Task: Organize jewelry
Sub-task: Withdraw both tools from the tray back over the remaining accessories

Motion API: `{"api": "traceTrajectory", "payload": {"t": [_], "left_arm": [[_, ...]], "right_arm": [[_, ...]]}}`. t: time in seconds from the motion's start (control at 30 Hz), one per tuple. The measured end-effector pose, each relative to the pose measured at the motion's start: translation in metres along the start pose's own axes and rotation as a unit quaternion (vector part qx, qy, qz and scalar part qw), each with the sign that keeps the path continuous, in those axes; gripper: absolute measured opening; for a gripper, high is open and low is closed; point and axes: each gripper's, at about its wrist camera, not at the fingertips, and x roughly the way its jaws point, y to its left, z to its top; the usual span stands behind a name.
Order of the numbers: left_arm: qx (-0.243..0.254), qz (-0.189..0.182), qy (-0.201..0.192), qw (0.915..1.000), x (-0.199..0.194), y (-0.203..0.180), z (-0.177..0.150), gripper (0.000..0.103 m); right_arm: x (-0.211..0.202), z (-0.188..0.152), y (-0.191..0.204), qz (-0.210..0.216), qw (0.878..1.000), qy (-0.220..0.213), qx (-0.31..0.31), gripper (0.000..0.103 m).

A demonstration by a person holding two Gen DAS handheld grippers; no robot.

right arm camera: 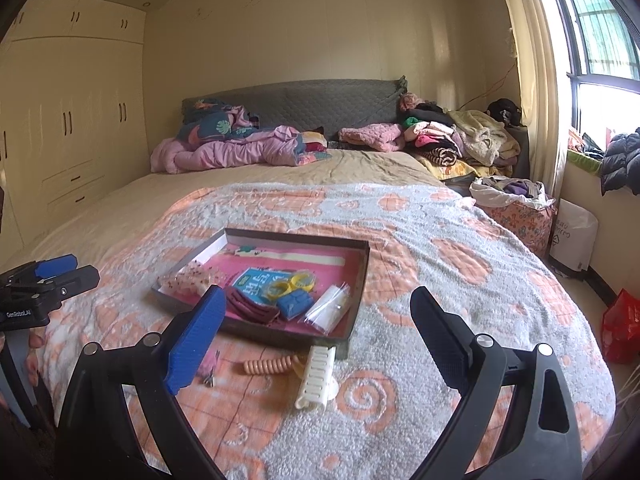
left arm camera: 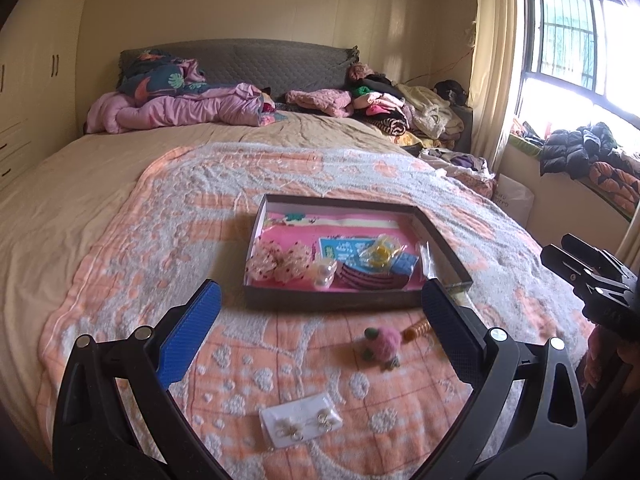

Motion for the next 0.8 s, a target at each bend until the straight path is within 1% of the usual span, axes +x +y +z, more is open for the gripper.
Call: {"api": "traceTrajectory", "payload": {"t": [0.33, 0.53, 0.8], "left_arm": [[-0.006, 0.009, 0.023, 0.9997, -0.003, 0.008, -0.026, 0.092], [-0.002, 0.011, 0.038, 0.9992, 0.001, 0.007, -0.039, 0.092], [0.005, -0.001, 0.053, 0.9986, 0.013, -0.001, -0.046, 0.092]], "right_arm": [[0.004, -0.018, 0.008, 0.007, 1.000, 0.021, -0.006, 0.091], [0.010, -0.029, 0.013, 0.014, 0.999, 0.035, -0.010, 0.091], [0.029, -0.048, 0.010, 0.016, 0.998, 0.064, -0.010, 0.091]]}}
